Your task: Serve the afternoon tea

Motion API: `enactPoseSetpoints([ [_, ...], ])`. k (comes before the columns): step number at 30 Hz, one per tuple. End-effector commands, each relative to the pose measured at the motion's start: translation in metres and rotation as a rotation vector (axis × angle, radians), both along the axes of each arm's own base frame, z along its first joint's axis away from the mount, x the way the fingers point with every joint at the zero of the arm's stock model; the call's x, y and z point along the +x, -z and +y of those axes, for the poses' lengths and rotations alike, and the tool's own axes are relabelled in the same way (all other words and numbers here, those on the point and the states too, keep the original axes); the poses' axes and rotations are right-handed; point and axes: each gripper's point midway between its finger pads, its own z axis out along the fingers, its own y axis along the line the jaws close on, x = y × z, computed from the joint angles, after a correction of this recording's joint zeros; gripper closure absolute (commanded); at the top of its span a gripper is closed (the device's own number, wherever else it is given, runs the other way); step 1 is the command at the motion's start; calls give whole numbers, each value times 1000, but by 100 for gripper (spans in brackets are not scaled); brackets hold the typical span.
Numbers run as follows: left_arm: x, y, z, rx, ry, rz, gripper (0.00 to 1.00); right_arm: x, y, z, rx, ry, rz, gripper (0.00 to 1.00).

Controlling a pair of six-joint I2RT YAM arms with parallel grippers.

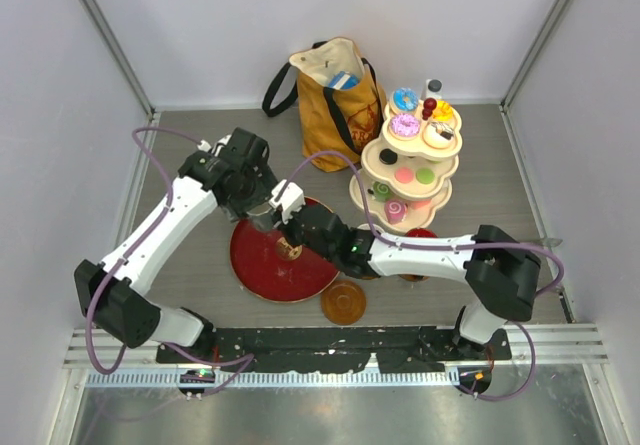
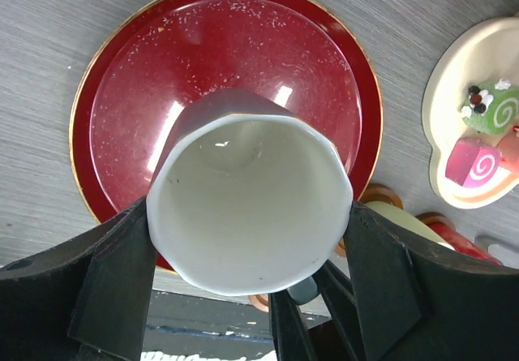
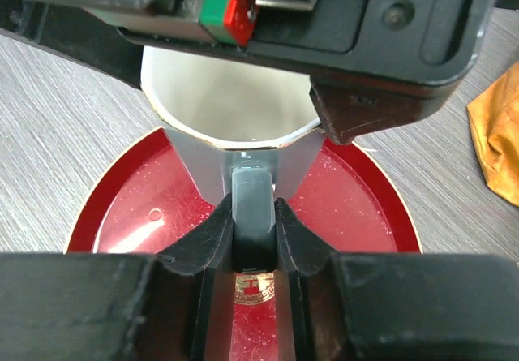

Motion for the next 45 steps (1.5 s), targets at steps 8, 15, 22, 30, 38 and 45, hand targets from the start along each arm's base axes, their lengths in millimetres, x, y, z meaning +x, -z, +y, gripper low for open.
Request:
enactPoseSetpoints([
  [8, -18, -57, -1, -149, 22, -191, 0, -11, -41, -22, 170, 155, -25, 94],
  [15, -44, -66, 22, -130, 19, -234, 0, -46, -29, -68, 162, 132, 16, 94],
  [22, -71, -44, 54, -67, -54, -222, 0, -104, -16, -114, 211, -1, 94, 94],
  [30, -95, -13, 70, -43, -91, -180, 0, -151, 10, -147, 180, -97, 180, 94],
  [38, -111, 14, 80, -32, -147, -122, 0, -157, 34, -161, 158, -78, 190, 94],
  [45, -113, 28, 82, -17, -174, -86, 0, -156, 50, -165, 145, -59, 167, 91],
])
